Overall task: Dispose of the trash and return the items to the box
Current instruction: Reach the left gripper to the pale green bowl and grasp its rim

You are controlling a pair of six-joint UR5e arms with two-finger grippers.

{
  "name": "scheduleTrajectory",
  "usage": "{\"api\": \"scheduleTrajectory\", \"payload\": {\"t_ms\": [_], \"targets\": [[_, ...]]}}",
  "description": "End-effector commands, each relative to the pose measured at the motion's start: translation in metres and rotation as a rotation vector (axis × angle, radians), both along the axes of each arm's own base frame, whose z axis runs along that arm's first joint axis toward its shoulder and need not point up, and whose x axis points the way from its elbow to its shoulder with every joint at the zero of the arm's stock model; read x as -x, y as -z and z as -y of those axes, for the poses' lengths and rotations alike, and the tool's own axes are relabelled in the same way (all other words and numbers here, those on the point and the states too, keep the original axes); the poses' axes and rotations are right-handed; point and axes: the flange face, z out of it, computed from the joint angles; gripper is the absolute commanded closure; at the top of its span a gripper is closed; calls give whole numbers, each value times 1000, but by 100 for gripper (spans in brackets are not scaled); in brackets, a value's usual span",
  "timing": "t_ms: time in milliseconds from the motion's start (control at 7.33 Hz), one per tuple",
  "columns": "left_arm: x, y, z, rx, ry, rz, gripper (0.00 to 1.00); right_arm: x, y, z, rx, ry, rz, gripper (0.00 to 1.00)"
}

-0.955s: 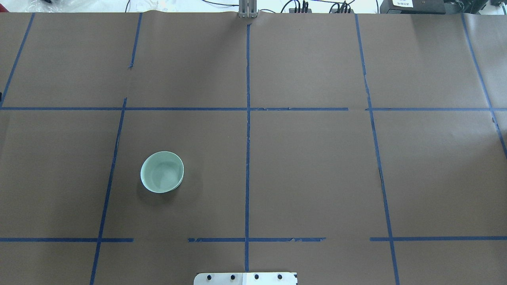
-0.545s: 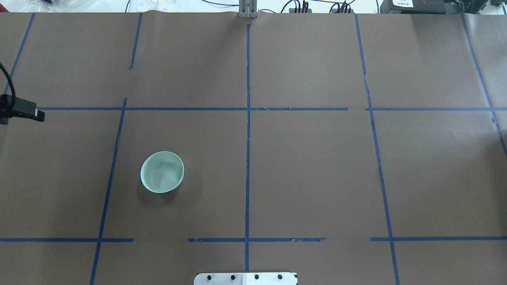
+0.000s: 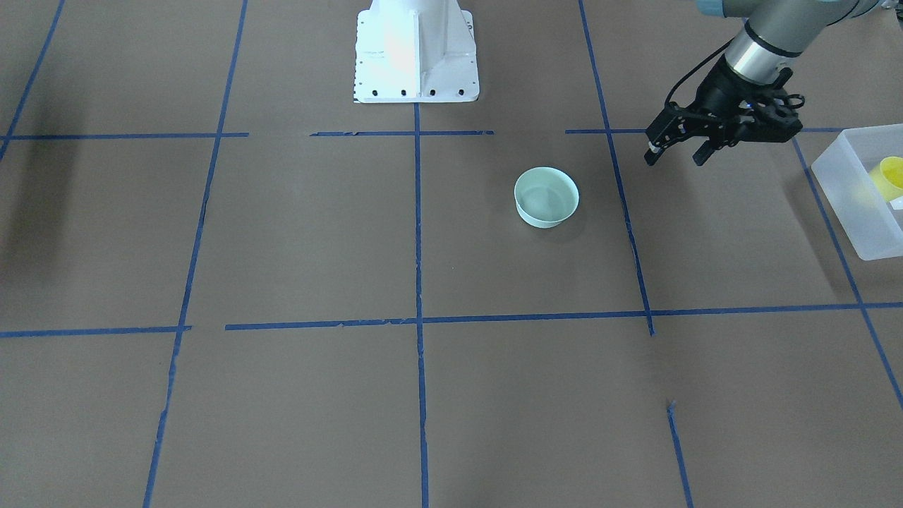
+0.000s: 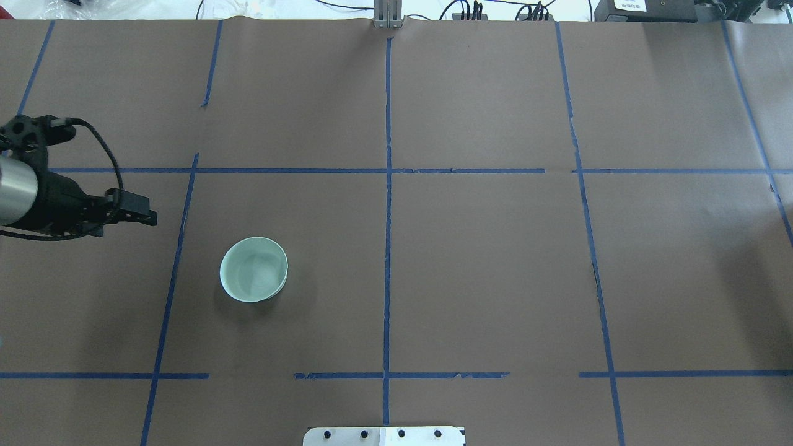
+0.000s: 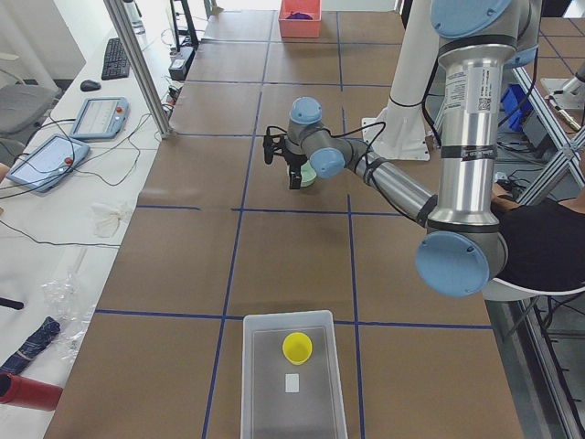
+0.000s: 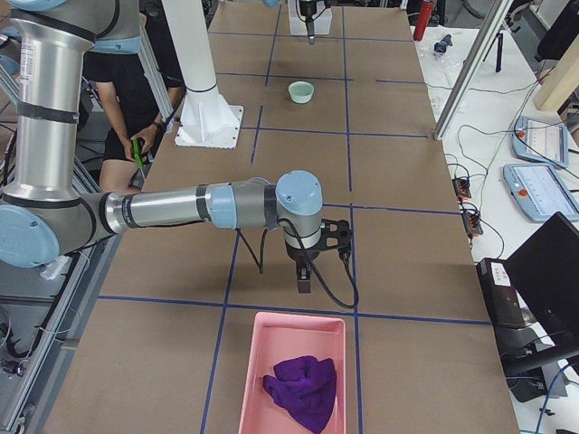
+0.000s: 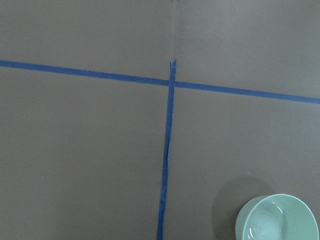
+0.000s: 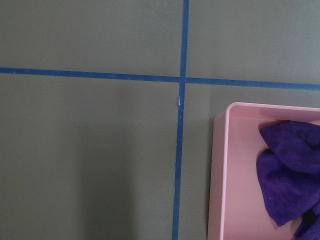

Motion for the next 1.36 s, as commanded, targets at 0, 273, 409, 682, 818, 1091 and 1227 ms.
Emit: {"api": "scheduleTrajectory", "payload": {"t_ms": [0,273,409,682,818,1091,1227], "targets": [[-88,8,-3,63,21,10,0,23,-3,3,8,47,-1,0],[-128,-11,-9,74,14,58,0,23,-2,4,6,48,0,0],[-152,-10,-15,84,2,62,0,24,7,12,-14,47,3,0],[-176,-12,-25,81,-17,75,8,24,14,18,-26,44,9,0],[-176,-15,-26,84,-18,80,24,24,14,18,-26,45,10,0],[-174,-19,-27,87,-16,88,99,25,15,18,-28,45,12,0],[-174,-18,-27,87,-18,86,100,24,14,18,-26,45,10,0]]}}
